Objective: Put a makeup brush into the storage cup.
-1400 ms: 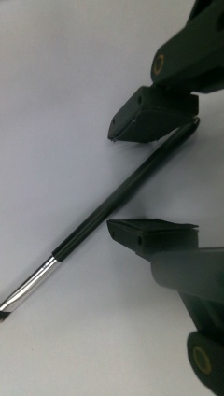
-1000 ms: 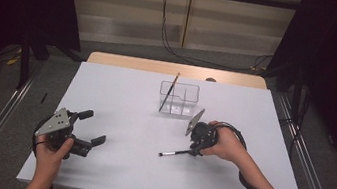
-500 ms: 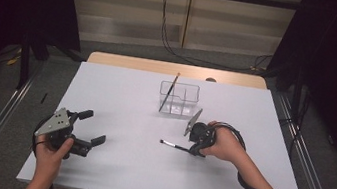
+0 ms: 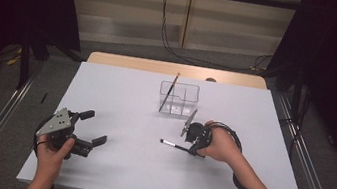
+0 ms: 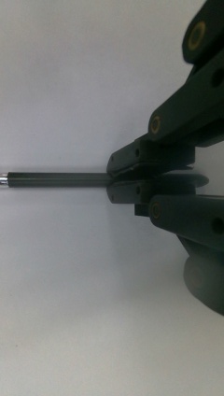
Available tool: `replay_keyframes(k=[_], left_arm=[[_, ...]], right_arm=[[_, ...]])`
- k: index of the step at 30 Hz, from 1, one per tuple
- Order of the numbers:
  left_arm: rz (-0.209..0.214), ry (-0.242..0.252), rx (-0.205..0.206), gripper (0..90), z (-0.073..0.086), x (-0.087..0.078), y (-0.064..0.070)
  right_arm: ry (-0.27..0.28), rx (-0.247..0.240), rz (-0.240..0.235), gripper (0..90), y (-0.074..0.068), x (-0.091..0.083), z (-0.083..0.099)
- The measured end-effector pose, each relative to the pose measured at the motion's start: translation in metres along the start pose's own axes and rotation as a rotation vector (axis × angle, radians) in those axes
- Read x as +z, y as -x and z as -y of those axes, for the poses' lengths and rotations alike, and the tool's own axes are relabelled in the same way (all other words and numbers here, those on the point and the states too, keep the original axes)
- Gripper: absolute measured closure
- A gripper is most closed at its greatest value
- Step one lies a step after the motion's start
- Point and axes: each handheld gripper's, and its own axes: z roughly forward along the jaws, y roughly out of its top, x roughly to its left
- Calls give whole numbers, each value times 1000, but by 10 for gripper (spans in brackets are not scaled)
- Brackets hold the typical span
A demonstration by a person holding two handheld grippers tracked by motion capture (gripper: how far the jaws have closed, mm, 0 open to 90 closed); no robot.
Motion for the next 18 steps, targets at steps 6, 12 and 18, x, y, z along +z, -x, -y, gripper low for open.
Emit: replay_keyframes(k=[6,12,18], left_arm=[[-3,3,0,9,1,-1,-1],[3,-9,-2,8,2,1,-1],[2,-10,-2,8,2,1,-1]], right_arm=[[52,24,-8,850,2,-1,7],[104,49,-23,850,3,-1,14],[223,117,-24,850,6,-5,22]])
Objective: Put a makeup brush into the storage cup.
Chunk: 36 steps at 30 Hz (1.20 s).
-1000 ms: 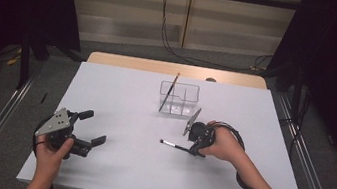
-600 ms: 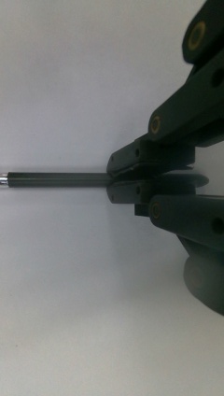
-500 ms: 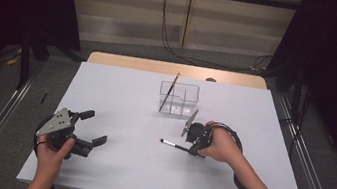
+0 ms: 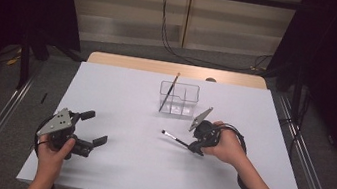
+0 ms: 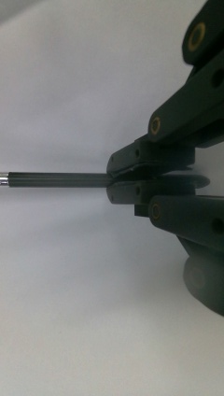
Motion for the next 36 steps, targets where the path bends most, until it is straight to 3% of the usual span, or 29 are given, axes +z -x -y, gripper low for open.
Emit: replay_keyframes(k=[16,27,36], left_arm=[[4,-2,-1,8,0,2,2],[3,-6,-2,8,0,2,2],[3,-2,-9,8,0,4,2]], right_arm=[[365,94,12,850,0,-9,20],[516,118,31,849,-7,-6,29],[645,139,12,849,-13,-7,34]])
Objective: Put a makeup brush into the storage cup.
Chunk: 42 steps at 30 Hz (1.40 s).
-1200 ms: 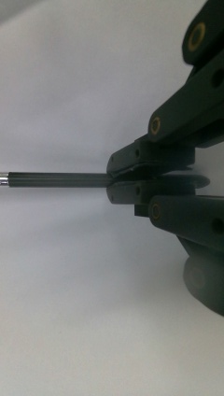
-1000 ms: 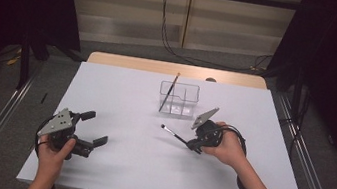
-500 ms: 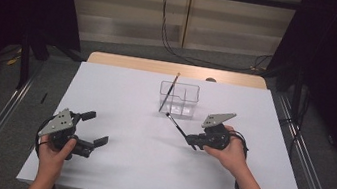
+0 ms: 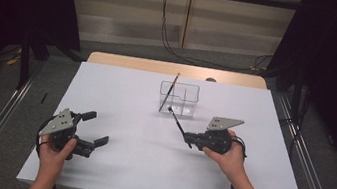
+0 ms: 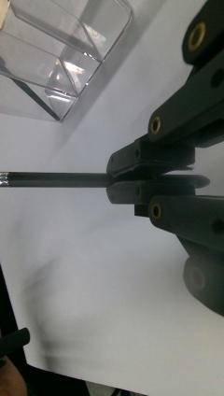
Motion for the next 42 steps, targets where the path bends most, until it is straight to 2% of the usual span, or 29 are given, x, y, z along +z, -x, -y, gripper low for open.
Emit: replay_keyframes(k=[12,24,28,35,42], left_arm=[[12,16,-17,8,-1,6,1],[26,29,-36,8,-4,14,3],[30,41,-52,5,-6,16,3],[48,45,-29,5,-14,24,6],[73,62,-44,4,-22,34,9]], right_arm=[[156,58,-12,849,1,-7,10],[241,76,-24,849,2,-8,12],[243,76,-30,849,1,-6,12],[247,66,-33,849,-1,-3,11],[254,68,-35,849,-1,-3,11]])
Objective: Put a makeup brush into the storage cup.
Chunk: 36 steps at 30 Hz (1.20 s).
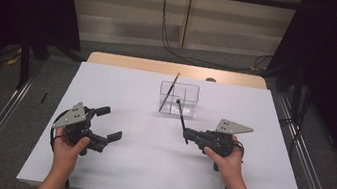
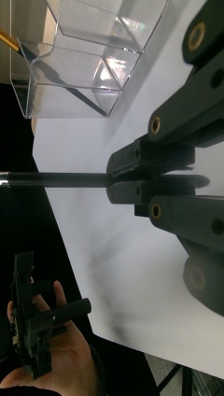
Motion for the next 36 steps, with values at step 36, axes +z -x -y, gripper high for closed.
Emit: replay_keyframes(k=[36], left_arm=[[133,14,-70,3,-15,88,14]], right_arm=[[14,-3,-12,849,2,-4,4]])
